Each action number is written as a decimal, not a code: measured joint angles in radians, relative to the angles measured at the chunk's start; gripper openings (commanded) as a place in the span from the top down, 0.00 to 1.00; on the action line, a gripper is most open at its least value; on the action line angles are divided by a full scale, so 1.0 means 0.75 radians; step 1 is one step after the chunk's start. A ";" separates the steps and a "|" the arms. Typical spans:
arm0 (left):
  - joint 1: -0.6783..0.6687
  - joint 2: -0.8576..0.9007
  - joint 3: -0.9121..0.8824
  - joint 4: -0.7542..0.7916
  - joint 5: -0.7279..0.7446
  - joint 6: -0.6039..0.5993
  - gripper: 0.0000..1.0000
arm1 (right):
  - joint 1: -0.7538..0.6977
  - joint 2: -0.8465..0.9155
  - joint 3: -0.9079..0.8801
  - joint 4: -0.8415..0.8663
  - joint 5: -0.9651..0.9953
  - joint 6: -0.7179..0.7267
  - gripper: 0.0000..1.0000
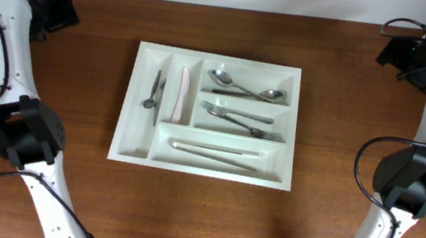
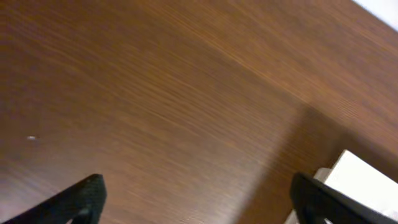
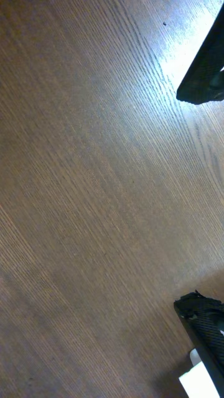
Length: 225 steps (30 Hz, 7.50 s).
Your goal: Pack container
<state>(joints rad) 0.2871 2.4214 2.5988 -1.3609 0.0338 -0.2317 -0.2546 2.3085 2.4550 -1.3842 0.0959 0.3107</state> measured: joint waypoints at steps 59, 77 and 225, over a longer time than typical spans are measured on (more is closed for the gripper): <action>-0.218 -2.436 -2.615 1.527 -0.010 0.360 0.01 | 0.000 0.000 0.000 0.000 0.000 0.001 0.01; -0.350 -3.014 -3.279 1.726 -0.011 0.361 0.01 | 0.000 0.000 0.000 0.000 0.000 0.001 0.01; -0.312 -3.213 -3.409 1.631 -0.031 0.361 0.01 | 0.461 -3.058 -3.135 1.428 -0.187 -0.185 0.01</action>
<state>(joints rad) 0.0528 0.0116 0.0422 -0.1379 0.0105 0.0387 0.0910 0.0147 0.1040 -0.3130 -0.0444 0.1719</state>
